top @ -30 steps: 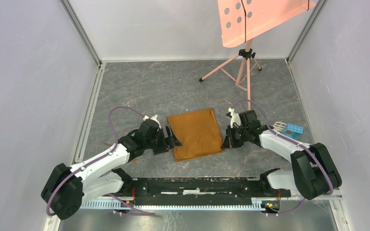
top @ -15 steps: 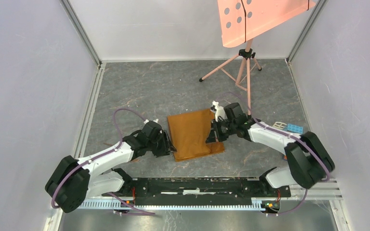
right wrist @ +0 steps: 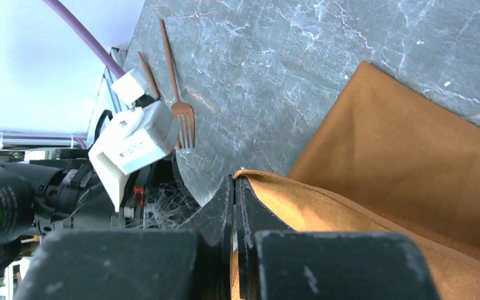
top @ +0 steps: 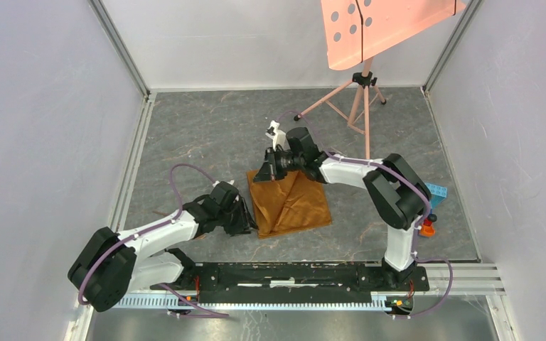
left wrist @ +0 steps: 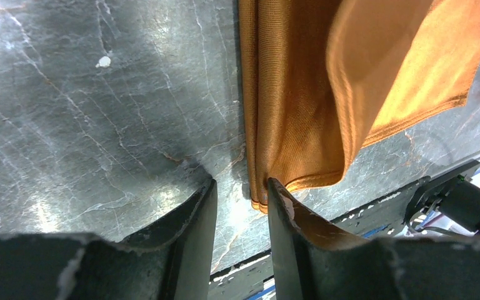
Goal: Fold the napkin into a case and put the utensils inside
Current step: Fold the top corner of the square-folded napkin at the center of the board.
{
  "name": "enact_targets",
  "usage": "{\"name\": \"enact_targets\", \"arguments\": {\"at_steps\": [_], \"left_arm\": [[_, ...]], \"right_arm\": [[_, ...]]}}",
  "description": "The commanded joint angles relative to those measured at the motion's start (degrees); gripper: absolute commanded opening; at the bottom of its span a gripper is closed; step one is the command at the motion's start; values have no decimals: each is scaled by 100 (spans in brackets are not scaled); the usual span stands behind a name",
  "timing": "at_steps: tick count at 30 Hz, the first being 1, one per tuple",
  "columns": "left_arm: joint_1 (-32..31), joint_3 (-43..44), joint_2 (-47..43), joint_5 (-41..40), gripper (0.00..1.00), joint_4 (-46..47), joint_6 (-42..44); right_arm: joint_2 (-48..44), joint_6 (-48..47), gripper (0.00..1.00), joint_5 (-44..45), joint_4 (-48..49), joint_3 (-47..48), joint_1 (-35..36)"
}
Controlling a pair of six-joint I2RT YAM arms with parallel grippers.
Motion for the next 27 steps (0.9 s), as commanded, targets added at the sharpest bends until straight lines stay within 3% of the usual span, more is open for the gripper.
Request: {"name": "enact_targets", "arguments": {"at_steps": [1,8,27], "left_arm": [[16,-113,40,98,42,136,216],[15,-197,30,103,41,142,215],[16,-266,257,322,40,237,373]], "right_arm": [[399,385,0,-17,710,354,58],[703,423,0,153,772,574,62],[686,-61,0,1126,-193,759,42]]}}
